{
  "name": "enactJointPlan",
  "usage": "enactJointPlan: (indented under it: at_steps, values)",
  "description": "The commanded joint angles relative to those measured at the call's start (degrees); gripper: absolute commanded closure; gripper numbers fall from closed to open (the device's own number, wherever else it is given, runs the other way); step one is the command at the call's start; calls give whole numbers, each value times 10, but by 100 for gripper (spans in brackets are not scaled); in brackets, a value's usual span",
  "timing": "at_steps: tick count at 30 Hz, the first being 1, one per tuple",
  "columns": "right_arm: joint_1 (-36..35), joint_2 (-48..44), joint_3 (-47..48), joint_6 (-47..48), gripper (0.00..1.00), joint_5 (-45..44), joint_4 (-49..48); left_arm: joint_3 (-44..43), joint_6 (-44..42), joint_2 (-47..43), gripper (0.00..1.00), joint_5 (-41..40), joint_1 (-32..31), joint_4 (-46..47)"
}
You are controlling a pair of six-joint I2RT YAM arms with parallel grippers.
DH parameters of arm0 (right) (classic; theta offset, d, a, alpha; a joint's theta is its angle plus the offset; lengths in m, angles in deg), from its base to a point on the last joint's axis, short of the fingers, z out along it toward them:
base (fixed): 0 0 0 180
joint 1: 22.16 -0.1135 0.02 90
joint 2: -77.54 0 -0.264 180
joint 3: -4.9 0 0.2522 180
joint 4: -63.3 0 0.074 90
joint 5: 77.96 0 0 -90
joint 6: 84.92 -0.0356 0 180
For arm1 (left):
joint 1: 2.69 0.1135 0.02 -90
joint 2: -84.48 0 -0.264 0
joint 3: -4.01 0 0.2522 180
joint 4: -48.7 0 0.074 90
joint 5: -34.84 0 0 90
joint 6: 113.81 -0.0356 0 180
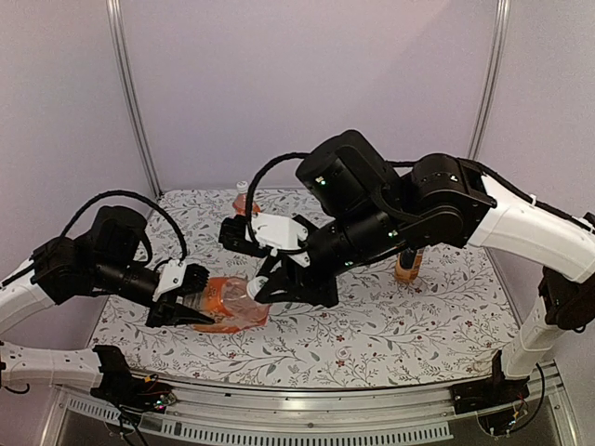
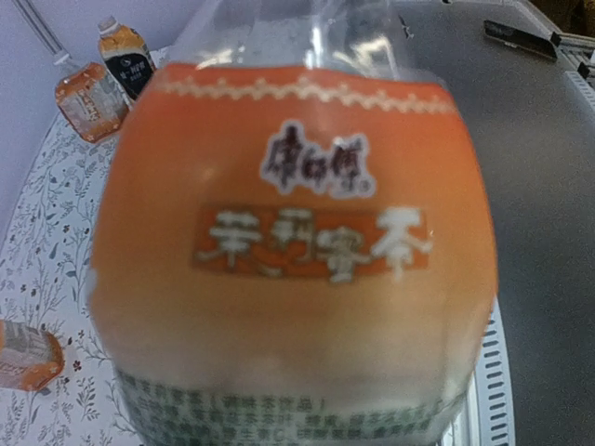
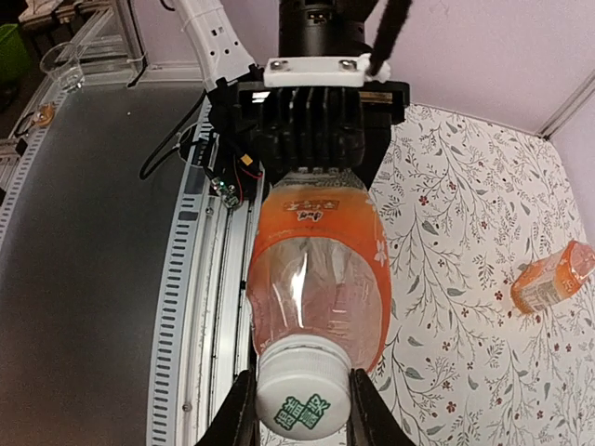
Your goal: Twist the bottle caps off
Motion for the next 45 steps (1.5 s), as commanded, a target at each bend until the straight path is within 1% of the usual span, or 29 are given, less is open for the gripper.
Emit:
enactJointPlan:
  at_steps: [1, 2, 3, 6, 7, 8, 9, 10, 14, 17, 18, 19, 20, 22, 28, 30, 32, 38, 41, 43, 45]
  values:
    - [-16, 12, 10, 148, 100, -20, 84, -25, -3, -5, 89, 91, -9, 11]
    - [-16, 13, 9, 150, 94, -29, 77, -25, -3, -4, 89, 90, -9, 11]
    - [-16, 12, 5, 150, 83, -37, 67, -25, -3, -4, 89, 88, -9, 12]
    - [-16, 5, 5, 126, 28, -73, 37, -18, 4, -7, 89, 58, -9, 31]
    - [-17, 2, 8, 106, 16, -112, 24, -11, 8, -9, 89, 39, -9, 43]
    - [-16, 0, 11, 73, 9, -144, 15, -4, 8, -11, 89, 14, -9, 57]
    - [-16, -4, 12, 53, 5, -167, 6, 2, 5, -13, 89, -12, -9, 72]
    - [-16, -8, 12, 29, 2, -181, -3, 10, 2, -15, 89, -54, -9, 95]
    - [-5, -17, 14, -73, 1, -178, -46, 35, -20, -16, 89, -181, -11, 165]
    - [19, -11, 23, -201, 2, -189, -60, 44, -33, -19, 89, -244, -11, 207]
    - [30, -6, 22, -263, 4, -188, -65, 47, -39, -19, 89, -261, -11, 218]
    - [40, -4, 21, -298, 8, -184, -68, 50, -45, -18, 89, -268, -11, 224]
    - [47, -1, 20, -340, 13, -179, -71, 54, -52, -17, 89, -282, -12, 229]
    - [52, 4, 20, -382, 17, -167, -81, 58, -62, -15, 89, -298, -13, 236]
    - [53, 14, 27, -400, 30, -172, -87, 70, -68, -19, 88, -298, -18, 243]
    - [54, 18, 32, -401, 38, -162, -87, 71, -68, -21, 89, -298, -19, 243]
    - [53, 23, 35, -402, 43, -148, -88, 71, -69, -22, 88, -301, -20, 243]
    - [55, 25, 32, -414, 49, -140, -77, 74, -70, -22, 88, -303, -20, 247]
    - [55, 24, 31, -420, 55, -137, -70, 74, -70, -21, 88, -302, -21, 252]
    - [55, 25, 29, -422, 63, -138, -65, 73, -71, -21, 88, -303, -21, 254]
    - [56, 28, 29, -423, 66, -131, -59, 73, -70, -21, 88, -304, -21, 255]
